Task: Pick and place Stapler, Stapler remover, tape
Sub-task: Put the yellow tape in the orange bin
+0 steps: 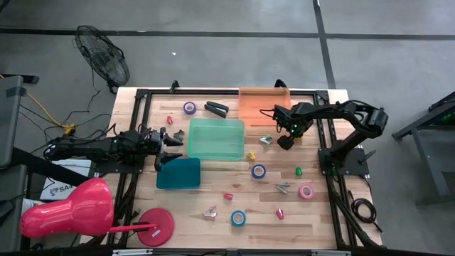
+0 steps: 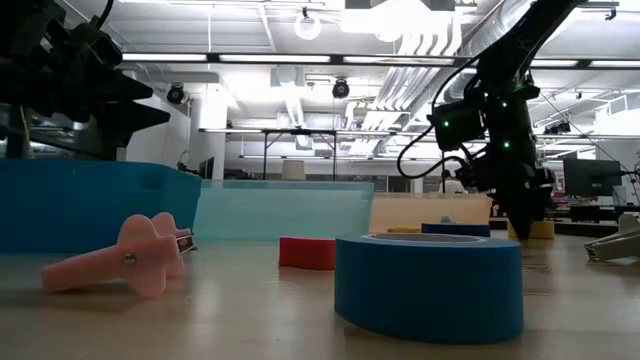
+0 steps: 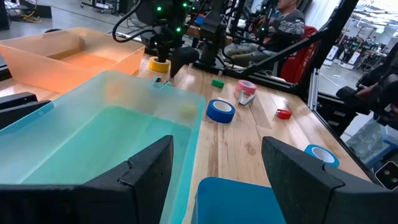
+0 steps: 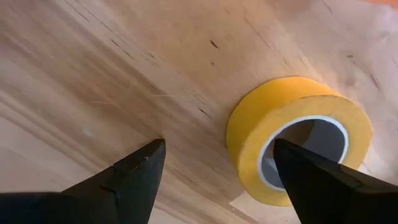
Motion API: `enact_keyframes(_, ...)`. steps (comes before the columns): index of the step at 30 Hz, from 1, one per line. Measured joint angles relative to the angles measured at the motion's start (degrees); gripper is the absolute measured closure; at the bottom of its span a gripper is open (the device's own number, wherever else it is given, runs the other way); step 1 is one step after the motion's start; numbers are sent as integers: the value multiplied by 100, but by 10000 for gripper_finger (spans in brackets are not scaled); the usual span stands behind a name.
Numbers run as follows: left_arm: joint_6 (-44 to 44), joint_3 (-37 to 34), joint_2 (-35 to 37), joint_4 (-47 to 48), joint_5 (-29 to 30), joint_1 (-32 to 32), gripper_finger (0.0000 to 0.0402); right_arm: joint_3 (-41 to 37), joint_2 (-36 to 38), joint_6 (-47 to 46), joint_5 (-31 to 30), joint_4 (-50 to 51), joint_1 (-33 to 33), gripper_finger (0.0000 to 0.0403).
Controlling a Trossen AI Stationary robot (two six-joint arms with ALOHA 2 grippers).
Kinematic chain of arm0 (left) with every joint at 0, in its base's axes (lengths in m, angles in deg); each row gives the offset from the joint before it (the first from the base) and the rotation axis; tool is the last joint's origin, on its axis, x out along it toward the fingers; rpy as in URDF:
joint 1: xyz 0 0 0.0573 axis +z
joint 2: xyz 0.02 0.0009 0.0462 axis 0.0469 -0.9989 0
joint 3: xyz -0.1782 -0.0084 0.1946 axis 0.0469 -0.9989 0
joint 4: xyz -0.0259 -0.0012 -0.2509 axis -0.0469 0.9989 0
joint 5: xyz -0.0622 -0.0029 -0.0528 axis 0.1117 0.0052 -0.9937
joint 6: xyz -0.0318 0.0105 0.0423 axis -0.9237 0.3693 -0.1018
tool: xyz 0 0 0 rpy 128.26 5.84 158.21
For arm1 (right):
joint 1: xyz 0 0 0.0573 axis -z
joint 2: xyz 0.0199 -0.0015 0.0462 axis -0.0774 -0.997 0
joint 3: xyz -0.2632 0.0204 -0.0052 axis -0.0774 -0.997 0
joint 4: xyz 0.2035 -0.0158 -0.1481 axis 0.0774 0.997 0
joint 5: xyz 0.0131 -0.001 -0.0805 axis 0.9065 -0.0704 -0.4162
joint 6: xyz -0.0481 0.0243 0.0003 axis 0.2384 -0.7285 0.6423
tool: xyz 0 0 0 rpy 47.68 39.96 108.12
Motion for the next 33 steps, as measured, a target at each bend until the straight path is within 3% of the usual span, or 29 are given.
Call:
enact_keyframes(5,0,0,0,0,0,0,163,99,-20,18,113,18,-5,150)
enact_keyframes(22,0,0,0,0,0,0,163,173,-29,-186,474,123,-5,363)
enact_keyframes(33,0,0,0,0,0,0,163,1685,-36,-173,461,1383,-349,358)
